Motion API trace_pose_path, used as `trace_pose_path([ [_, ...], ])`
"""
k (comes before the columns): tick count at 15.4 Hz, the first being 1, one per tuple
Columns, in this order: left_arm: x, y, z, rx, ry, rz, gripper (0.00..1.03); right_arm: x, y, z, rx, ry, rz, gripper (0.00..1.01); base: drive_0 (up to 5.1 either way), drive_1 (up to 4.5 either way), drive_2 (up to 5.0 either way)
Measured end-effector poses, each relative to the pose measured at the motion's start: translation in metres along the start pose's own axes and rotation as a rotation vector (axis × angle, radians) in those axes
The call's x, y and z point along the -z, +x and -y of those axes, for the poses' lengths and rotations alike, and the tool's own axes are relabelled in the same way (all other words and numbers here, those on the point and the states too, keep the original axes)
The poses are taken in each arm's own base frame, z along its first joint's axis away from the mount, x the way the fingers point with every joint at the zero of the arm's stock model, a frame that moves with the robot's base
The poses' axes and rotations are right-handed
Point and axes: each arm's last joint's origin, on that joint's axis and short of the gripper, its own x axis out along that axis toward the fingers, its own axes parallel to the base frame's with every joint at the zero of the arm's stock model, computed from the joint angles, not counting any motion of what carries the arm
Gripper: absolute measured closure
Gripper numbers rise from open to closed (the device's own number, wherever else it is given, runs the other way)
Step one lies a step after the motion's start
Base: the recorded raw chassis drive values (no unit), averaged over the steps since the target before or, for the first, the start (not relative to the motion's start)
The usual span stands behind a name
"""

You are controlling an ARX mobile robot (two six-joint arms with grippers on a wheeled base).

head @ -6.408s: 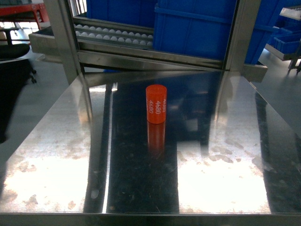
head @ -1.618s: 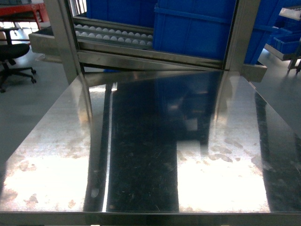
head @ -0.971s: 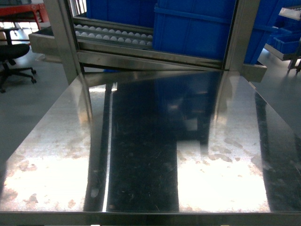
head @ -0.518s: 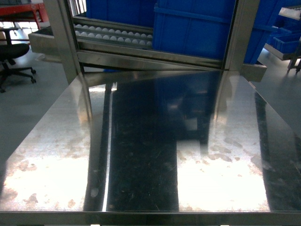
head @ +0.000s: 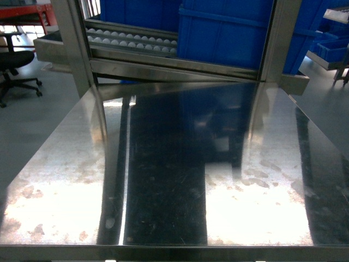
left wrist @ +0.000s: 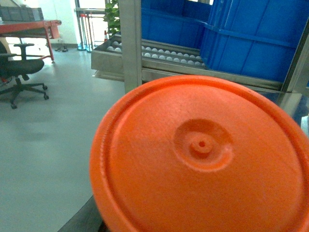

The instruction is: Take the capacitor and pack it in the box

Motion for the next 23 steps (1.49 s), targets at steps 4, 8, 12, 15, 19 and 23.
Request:
trace_pose_path([
  [4, 0.0, 0.0, 0.0, 0.0, 0.0, 0.0, 0.59, 0.0, 0.0, 0.0, 0.0, 0.0, 0.0, 0.03, 0.0, 0.0, 0.0],
  [8, -0.0003, 0.0, 0.0, 0.0, 0.0, 0.003, 0.59, -0.0002, 0.0, 0.0, 0.0, 0.0, 0.002, 0.03, 0.0, 0.0, 0.0],
  [12, 0.0, 0.0, 0.0, 0.0, 0.001, 0.0, 0.59, 0.0, 0.0, 0.0, 0.001, 0.001, 0.0, 0.03, 0.0, 0.0, 0.0],
  [15, 0.0001, 0.0, 0.0, 0.0, 0.003, -0.001, 0.59, 0.0, 0.0, 0.0, 0.0, 0.001, 0.0, 0.03, 0.0, 0.0, 0.0],
  [19, 0.0, 0.0, 0.0, 0.0, 0.003, 0.0, 0.59, 0.0, 0.0, 0.0, 0.0, 0.0, 0.0, 0.03, 0.0, 0.0, 0.0],
  [23, 0.0, 0.0, 0.0, 0.0, 0.003, 0.0, 0.59, -0.0001, 0.0, 0.0, 0.0, 0.0, 0.001, 0.03, 0.0, 0.0, 0.0],
])
